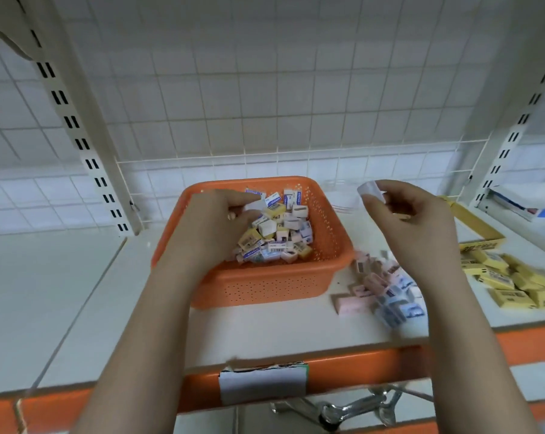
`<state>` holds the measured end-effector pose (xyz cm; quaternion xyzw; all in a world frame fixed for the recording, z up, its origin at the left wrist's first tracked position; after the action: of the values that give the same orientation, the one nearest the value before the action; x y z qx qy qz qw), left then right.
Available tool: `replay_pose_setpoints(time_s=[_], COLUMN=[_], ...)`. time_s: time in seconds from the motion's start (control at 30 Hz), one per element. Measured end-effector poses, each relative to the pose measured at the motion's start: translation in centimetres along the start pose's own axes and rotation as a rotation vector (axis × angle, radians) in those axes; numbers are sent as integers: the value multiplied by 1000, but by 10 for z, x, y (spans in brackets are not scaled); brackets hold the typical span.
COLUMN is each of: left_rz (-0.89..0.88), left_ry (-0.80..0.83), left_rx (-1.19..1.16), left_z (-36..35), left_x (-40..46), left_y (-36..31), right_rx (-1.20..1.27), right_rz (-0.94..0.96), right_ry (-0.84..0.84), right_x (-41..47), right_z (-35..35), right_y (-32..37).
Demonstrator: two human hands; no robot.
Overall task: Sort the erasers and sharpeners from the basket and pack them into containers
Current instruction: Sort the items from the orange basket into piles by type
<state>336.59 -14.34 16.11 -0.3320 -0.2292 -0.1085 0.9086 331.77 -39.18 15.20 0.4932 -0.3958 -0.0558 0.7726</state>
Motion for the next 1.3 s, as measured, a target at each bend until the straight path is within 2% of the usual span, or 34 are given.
replay_pose_setpoints(time_s=[0.27, 0.43, 0.63, 0.8, 1.07, 1.2, 1.3], left_rz=[-2, 45, 89, 110, 188, 316, 302], left_ry=[-40, -123, -143, -124, -162, -84, -65], left_rx=[-87, -162, -66, -8, 15, 68, 63], left_z=[-37, -57, -73, -94, -149, -174, -170], left_x=[-37, -70, -96, -100, -74, -64, -68], left_y=[-65, -97, -111, -110, -106, -85, -94], right_rx=[-108, -351, -491, -433, -246, -222, -207], right_rz=[-62, -66, -118, -125, -73, -47, -13], right_ry=[-22, 193, 428, 440, 317, 336, 364], right_x=[11, 12, -2, -2, 0, -2, -1], right_z=[65, 71, 46, 48, 90, 95, 91], right_y=[-62, -110, -147, -148, -129, -124, -118])
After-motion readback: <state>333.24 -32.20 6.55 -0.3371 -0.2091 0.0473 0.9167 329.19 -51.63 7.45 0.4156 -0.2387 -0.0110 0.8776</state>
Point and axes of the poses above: each hand's wrist, its own x-axis towards the middle knuckle, its own z-axis out of the back of the hand, y = z × x, the point moved 9 cm from there along x, towards the middle knuckle, and after that the axes turned 9 degrees about -y, right-handed, at the moved point
